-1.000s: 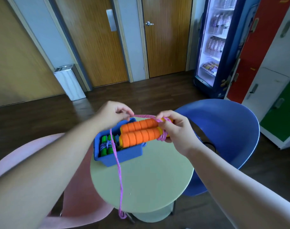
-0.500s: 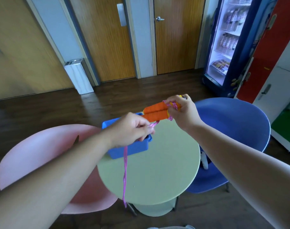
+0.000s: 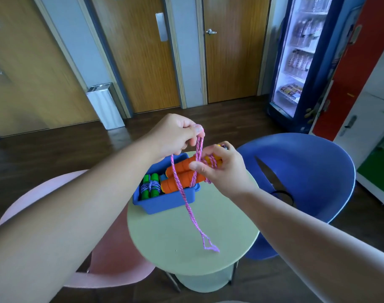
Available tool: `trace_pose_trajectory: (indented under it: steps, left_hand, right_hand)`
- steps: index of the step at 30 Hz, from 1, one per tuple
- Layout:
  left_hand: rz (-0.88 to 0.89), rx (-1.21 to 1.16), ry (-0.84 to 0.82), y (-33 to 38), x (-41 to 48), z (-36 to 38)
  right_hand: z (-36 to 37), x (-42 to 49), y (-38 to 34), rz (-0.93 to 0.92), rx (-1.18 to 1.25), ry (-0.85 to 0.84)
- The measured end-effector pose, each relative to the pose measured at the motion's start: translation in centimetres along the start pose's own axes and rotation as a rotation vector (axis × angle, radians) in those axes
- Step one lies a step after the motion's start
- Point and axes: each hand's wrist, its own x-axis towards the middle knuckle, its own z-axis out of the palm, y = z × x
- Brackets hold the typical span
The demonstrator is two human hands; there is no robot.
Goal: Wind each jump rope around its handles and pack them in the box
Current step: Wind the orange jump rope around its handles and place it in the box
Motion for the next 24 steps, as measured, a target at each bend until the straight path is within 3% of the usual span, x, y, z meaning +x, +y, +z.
trace_pose_trajectory:
  steps: [3,7,17,24]
  left_hand:
    - [-0.023,0.018,-0.012,0.6,0.5,-0.2]
    - [-0.052,0.094,-0.023,0.4,1.4,-0.9]
    - [-0.064,0.240,-0.087,-0.2,2.5,-1.5]
    - [-0.109,0.283,-0.158,-0.9,2.7,-1.9]
  right_hand:
    - [0.3,0.4,0.1,0.068,-0.011,0.091]
    - [-0.2,0.3,0.2,-0.016,0.027,0.103]
    - [-1.6,0.1,-0.4,-0.089,0.094,-0.157]
    - [-2.1,0.5,0.2,0.017,-0.029,-0.222]
